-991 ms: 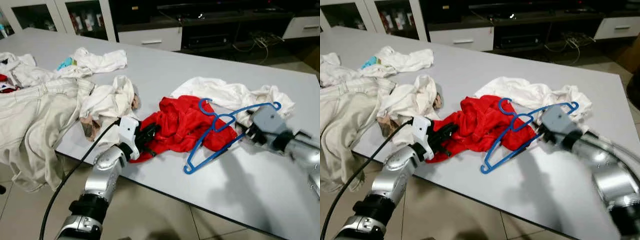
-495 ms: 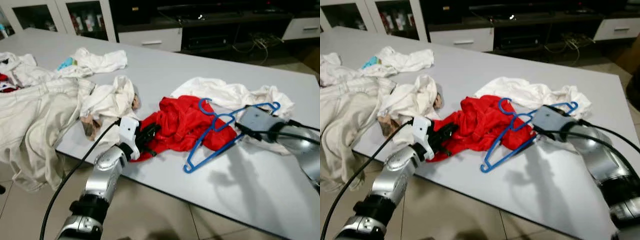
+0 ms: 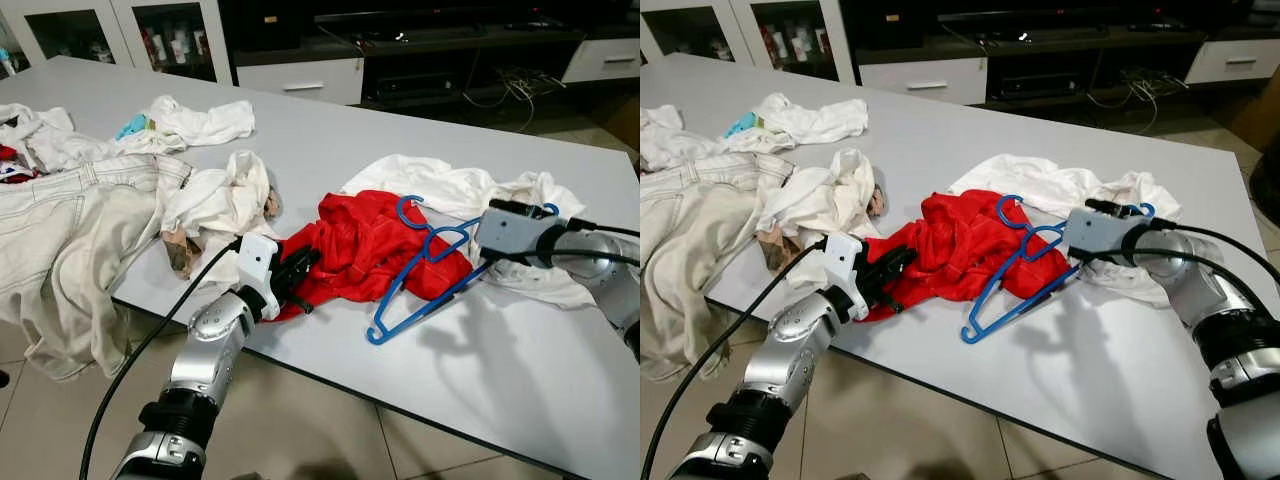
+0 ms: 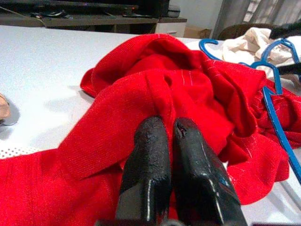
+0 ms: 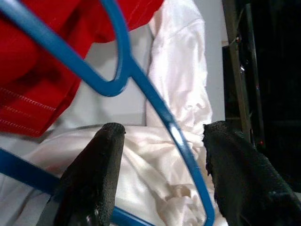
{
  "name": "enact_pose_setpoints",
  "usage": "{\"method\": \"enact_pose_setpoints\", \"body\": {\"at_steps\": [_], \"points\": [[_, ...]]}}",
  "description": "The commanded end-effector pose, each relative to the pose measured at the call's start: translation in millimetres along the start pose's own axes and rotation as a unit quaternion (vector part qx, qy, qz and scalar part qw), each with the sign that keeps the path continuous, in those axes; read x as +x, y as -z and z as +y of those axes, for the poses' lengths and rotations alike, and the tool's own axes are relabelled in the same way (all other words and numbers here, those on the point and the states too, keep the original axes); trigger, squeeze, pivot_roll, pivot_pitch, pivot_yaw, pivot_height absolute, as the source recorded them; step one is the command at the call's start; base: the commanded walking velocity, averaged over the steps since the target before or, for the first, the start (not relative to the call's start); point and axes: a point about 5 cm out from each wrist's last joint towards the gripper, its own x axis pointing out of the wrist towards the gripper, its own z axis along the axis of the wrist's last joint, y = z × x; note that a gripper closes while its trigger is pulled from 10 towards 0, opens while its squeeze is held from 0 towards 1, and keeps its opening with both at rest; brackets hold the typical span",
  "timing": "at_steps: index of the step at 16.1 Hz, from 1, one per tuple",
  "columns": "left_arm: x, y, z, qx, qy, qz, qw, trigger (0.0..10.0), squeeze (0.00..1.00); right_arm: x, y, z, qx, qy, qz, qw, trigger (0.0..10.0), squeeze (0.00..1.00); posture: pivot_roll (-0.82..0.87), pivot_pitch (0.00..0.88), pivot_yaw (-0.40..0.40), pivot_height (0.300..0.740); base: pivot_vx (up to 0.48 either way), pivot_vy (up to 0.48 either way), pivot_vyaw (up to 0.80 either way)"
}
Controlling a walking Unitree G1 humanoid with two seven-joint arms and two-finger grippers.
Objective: Hang hanger
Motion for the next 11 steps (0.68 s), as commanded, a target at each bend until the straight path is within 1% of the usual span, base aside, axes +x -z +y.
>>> {"method": "enact_pose_setpoints", "body": {"at_steps": [1, 4, 8, 11], "points": [[0.4, -3.1, -0.2, 0.01, 0.002, -0.003, 1.0, 10.0, 0.0, 5.0, -5.6, -3.5, -0.025, 0.001, -0.003, 1.0, 10.0, 0.0, -0.07, 0.0, 0.021, 0.74, 0.0, 0.0, 0.0], [0.3, -3.3, 0.4, 0.011, 0.001, -0.003, 1.0, 10.0, 0.0, 11.1, -8.1, -0.8, -0.04, 0.003, -0.001, 0.999, 10.0, 0.0, -0.07, 0.0, 0.024, 0.74, 0.0, 0.0, 0.0], [1.4, -4.7, -0.1, 0.012, 0.002, -0.005, 1.0, 10.0, 0.0, 24.9, -20.2, 0.0, -0.056, 0.028, -0.003, 0.998, 10.0, 0.0, -0.07, 0.0, 0.025, 0.74, 0.0, 0.0, 0.0], [1.3, -4.4, -0.6, 0.012, 0.002, -0.005, 1.0, 10.0, 0.0, 28.5, -25.0, -0.5, -0.061, 0.027, -0.007, 0.998, 10.0, 0.0, -0.06, 0.0, 0.022, 0.74, 0.0, 0.0, 0.0]]}}
